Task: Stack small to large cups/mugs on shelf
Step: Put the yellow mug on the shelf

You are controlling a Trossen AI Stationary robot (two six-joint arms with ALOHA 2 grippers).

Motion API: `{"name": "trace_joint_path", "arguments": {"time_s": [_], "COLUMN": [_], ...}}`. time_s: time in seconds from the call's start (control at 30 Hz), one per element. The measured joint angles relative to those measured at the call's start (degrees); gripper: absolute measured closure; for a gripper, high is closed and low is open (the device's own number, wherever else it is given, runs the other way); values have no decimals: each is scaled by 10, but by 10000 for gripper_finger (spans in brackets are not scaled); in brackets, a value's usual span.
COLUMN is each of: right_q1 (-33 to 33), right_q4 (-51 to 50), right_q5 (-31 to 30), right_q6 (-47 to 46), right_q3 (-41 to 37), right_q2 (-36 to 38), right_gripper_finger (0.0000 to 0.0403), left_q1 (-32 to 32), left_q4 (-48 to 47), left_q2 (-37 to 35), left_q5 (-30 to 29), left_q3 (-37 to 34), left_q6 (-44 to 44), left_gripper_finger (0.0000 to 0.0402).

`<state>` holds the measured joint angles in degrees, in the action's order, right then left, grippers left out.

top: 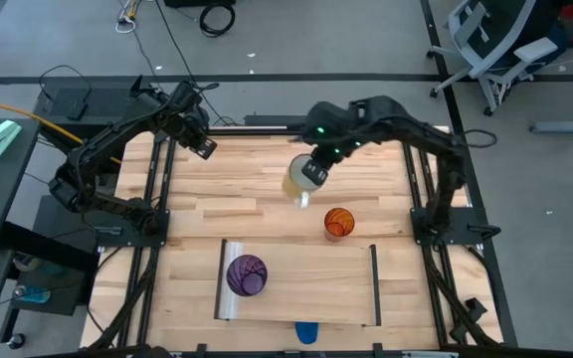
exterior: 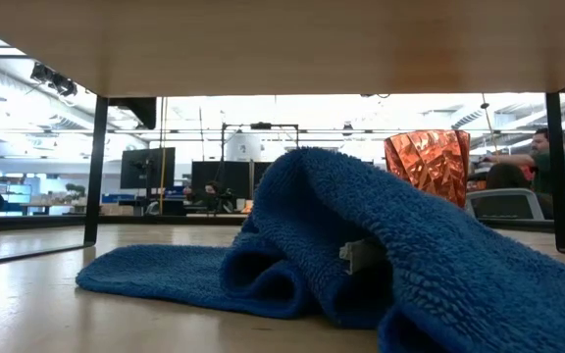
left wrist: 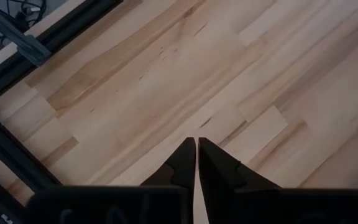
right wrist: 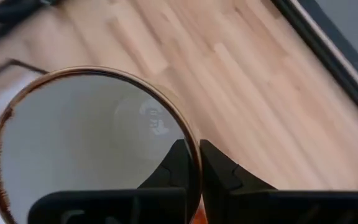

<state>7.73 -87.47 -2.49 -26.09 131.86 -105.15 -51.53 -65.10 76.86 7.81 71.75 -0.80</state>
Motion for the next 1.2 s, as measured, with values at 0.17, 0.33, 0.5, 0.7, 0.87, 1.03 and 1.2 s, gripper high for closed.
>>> {"name": "trace_joint_path", "arguments": {"time_s": [0.17, 0.33, 0.5, 0.7, 0.87, 1.03, 1.2], "right_q1": [-72, -144, -207, -259, -284, -300, -312], "right_q4": [-1, -13, -29, -26, -25, -25, -25], "right_q5": [-23, -46, -52, -55, -54, -52, -54], "right_q6": [-78, -139, -199, -271, -293, -301, -328], "right_q3": [0, 0, 0, 0, -1, -1, 0], "right_q2": [26, 27, 16, -6, -43, -71, -81], "right_gripper_finger": [386, 386, 386, 386, 386, 386, 386], "left_q1": [0, 0, 0, 0, 0, 0, 0], "left_q4": [6, 6, 6, 6, 6, 6, 6], "left_q2": [0, 0, 0, 0, 0, 0, 0], "left_q5": [0, 0, 0, 0, 0, 0, 0], "left_q3": [0, 0, 0, 0, 0, 0, 0], "left_q6": [0, 0, 0, 0, 1, 1, 1], "left_gripper_finger": [372, 371, 380, 383, 377, 382, 387]}}
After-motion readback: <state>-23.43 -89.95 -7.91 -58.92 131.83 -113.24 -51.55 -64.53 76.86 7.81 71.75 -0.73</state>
